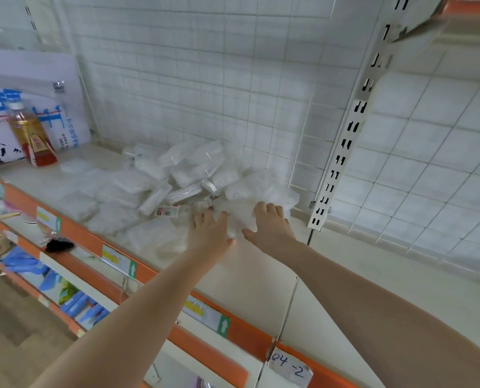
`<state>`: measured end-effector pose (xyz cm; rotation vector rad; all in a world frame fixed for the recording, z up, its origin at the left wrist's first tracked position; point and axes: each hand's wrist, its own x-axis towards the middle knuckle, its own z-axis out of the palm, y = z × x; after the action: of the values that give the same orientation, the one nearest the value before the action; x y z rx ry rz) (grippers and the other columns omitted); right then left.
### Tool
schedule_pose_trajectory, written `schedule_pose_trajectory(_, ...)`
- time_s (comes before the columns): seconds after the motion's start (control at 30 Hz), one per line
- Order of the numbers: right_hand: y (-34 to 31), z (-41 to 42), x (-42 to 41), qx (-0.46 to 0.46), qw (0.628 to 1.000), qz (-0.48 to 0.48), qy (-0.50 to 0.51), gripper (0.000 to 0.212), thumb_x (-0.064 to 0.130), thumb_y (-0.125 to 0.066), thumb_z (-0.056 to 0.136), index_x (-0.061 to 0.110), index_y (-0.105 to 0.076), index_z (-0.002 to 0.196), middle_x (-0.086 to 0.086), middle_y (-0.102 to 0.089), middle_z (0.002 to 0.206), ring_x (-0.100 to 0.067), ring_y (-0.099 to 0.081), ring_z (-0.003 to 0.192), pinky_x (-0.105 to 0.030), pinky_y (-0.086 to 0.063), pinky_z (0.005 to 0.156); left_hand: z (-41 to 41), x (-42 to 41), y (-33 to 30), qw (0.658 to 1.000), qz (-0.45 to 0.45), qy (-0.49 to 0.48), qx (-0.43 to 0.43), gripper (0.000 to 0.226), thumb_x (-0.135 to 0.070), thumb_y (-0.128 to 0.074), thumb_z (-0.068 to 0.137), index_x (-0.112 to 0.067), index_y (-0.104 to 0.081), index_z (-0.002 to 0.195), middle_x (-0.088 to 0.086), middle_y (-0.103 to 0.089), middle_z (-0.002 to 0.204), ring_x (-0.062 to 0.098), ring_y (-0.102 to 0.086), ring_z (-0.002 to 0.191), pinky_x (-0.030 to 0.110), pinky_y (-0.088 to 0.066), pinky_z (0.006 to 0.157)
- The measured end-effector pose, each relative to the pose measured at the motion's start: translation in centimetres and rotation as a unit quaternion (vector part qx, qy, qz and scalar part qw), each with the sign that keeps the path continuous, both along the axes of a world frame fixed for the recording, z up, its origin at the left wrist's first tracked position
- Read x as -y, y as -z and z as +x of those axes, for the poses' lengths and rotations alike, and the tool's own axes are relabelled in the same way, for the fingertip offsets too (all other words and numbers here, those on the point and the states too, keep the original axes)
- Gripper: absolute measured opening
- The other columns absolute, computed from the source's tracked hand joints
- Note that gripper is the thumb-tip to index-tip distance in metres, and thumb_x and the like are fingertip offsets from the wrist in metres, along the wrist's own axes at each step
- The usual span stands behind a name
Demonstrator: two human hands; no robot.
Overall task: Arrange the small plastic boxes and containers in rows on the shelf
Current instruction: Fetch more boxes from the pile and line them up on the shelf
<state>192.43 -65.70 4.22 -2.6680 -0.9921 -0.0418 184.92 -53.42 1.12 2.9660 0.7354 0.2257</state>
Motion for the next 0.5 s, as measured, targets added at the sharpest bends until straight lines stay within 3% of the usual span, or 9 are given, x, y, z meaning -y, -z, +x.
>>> schedule_pose_trajectory(0.17, -0.4, 0.1, 1.8, -0.005, 1.000, 0.028, -0.012, 0.044, 0.038, -0.055, 0.089, 0.013, -0.042, 0.123, -0.007, -0.046, 0.122, -0.026, -0.039, 0.117, -0.038, -0.039, 0.092, -0.7, 0.4, -0.5, 0.999, -0.033, 0.005, -0.014, 0.063, -0.047, -0.057, 0.083, -0.021, -0.031, 0.133, 0.014, -0.030, 0.141, 0.037, -0.027, 0.132, 0.044, -0.025, 0.111)
schedule_pose_trajectory(0.3, -1.5, 0.2, 3.4, 0.021, 0.996, 0.082, -0.015, 0.034, 0.036, -0.049, 0.094, 0.009, -0.047, 0.114, -0.008, -0.053, 0.111, -0.028, -0.050, 0.104, -0.038, -0.042, 0.079, -1.8, 1.2, -1.0, 0.998, -0.054, -0.034, -0.001, 0.085, -0.055, -0.058, 0.078, -0.015, -0.020, 0.143, 0.016, -0.033, 0.143, 0.036, -0.028, 0.131, 0.040, -0.031, 0.104)
schedule_pose_trajectory(0.4, -2.1, 0.1, 5.5, 0.018, 0.991, 0.135, -0.014, 0.031, 0.036, -0.050, 0.094, 0.007, -0.049, 0.107, -0.006, -0.052, 0.103, -0.027, -0.054, 0.090, -0.033, -0.038, 0.065, -3.0, 2.3, -1.5, 0.998, -0.010, -0.059, 0.006, 0.085, -0.056, -0.054, 0.080, -0.013, -0.018, 0.144, 0.016, -0.038, 0.140, 0.034, -0.034, 0.125, 0.038, -0.031, 0.101)
schedule_pose_trajectory(0.5, -2.3, -0.2, 8.0, 0.012, 0.983, 0.183, -0.014, 0.029, 0.035, -0.052, 0.093, 0.009, -0.050, 0.105, -0.004, -0.053, 0.102, -0.027, -0.054, 0.086, -0.035, -0.043, 0.066, -3.9, 3.4, -2.6, 0.997, 0.014, -0.072, 0.019, 0.081, -0.055, -0.052, 0.082, -0.012, -0.020, 0.143, 0.019, -0.038, 0.136, 0.035, -0.038, 0.122, 0.040, -0.033, 0.099)
